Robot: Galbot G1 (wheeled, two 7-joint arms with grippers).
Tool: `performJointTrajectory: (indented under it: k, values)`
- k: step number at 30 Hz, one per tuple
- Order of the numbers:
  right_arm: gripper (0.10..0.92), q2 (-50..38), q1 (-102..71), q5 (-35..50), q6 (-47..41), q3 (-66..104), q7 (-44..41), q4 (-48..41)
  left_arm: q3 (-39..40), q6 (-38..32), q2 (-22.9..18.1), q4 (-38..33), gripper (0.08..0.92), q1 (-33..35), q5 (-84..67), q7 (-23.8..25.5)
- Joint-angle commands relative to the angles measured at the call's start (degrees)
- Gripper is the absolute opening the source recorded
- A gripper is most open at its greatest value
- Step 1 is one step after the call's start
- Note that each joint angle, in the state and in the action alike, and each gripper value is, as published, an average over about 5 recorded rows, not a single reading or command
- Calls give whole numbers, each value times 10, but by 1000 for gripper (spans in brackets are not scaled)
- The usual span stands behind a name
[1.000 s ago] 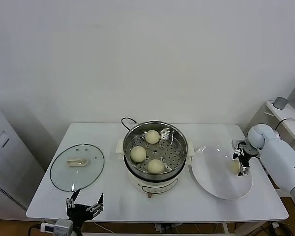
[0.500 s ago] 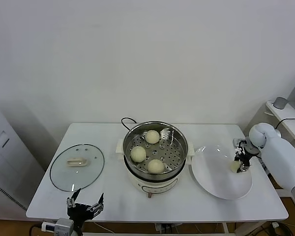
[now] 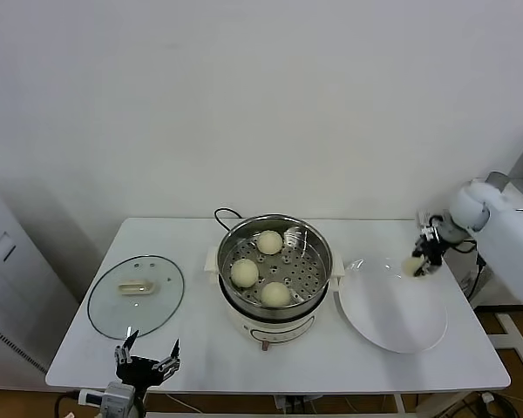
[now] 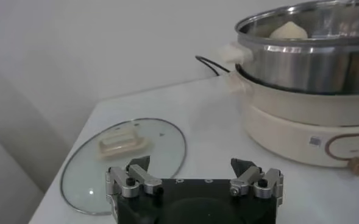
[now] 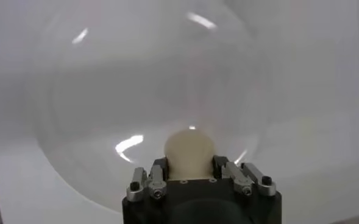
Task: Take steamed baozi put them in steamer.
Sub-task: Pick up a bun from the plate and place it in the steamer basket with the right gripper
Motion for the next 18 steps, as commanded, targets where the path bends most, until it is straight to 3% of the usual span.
performJointTrajectory:
  k: [1, 9, 18]
  values:
    - [450, 0, 288, 237, -120, -300, 16, 125, -2, -3, -17, -5, 823, -6, 23, -2]
    - [450, 122, 347, 338, -178, -365, 45, 125, -2, -4, -15, -17, 823, -8, 20, -2]
    - [450, 217, 314, 354, -203, -382, 70, 104, -2, -5, -13, -20, 823, -6, 15, -2]
